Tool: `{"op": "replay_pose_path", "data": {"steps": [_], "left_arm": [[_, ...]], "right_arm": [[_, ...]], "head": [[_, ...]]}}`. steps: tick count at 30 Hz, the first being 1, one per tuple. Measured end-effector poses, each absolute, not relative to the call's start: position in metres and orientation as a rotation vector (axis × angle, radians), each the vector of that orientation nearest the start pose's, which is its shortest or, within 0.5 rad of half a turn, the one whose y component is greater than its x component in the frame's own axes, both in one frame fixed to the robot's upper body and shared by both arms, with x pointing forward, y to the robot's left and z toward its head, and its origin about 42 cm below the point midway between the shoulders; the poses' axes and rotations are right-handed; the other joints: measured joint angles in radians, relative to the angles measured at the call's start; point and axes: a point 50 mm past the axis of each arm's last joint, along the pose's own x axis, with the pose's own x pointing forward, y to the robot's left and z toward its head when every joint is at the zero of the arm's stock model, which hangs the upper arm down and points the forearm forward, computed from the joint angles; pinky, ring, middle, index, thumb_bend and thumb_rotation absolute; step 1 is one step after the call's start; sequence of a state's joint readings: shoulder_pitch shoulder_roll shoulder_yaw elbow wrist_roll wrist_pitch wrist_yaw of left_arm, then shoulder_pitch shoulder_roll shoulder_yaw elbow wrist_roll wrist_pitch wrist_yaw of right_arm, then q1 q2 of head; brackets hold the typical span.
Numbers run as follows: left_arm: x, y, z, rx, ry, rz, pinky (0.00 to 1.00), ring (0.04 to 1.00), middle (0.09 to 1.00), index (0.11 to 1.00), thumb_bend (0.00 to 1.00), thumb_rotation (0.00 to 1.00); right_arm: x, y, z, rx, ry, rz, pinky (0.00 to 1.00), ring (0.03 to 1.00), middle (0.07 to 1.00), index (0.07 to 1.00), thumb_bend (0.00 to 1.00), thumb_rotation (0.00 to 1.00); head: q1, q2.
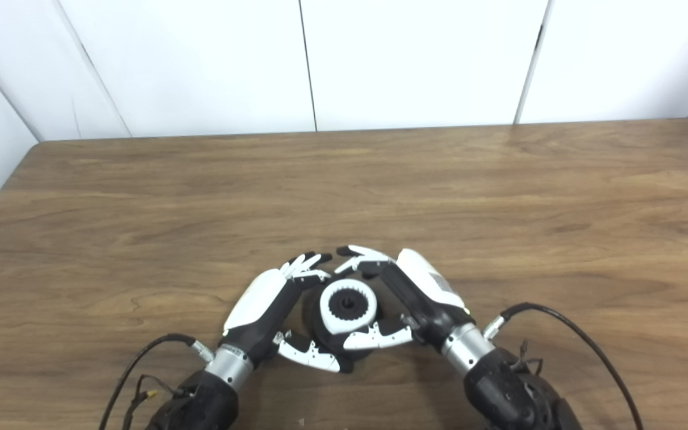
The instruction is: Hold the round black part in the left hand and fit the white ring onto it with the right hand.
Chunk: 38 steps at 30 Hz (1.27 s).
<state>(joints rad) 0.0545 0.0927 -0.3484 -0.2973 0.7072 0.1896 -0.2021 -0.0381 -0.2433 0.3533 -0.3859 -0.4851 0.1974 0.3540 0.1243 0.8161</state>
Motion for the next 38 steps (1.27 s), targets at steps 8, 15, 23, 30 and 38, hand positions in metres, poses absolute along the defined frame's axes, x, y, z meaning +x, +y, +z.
{"op": "replay_pose_path", "data": {"steps": [8,15,23,30,38], "left_arm": [[0.247,0.145,0.14,0.764,-0.081,-0.371,1.0,1.0,0.955,0.582,0.93,0.27],[0.247,0.145,0.14,0.764,-0.081,-0.371,1.0,1.0,0.954,0.58,0.93,0.26],[0.247,0.146,0.14,0.764,-0.082,-0.371,1.0,1.0,0.954,0.579,0.93,0.26],[0.246,0.146,0.14,0.763,-0.081,-0.371,1.0,1.0,0.956,0.579,0.93,0.26],[0.246,0.146,0.14,0.763,-0.081,-0.371,1.0,1.0,0.954,0.58,0.92,0.27]], "right_arm": [[0.261,-0.172,0.176,-0.74,-0.137,0.624,0.82,0.964,0.995,0.972,1.0,0.6],[0.261,-0.176,0.178,-0.733,-0.107,0.657,0.88,1.0,1.0,1.0,1.0,0.58],[0.263,-0.187,0.18,-0.719,-0.091,0.667,0.87,1.0,1.0,1.0,1.0,0.57],[0.261,-0.202,0.179,-0.711,-0.085,0.615,0.85,0.993,1.0,1.0,1.0,0.57],[0.266,-0.222,0.178,-0.672,-0.085,0.545,0.88,0.986,1.0,1.0,1.0,0.57]], "head": [[-0.005,0.0],[-0.006,0.002],[-0.021,-0.005],[-0.021,0.0],[-0.029,-0.001]]}}
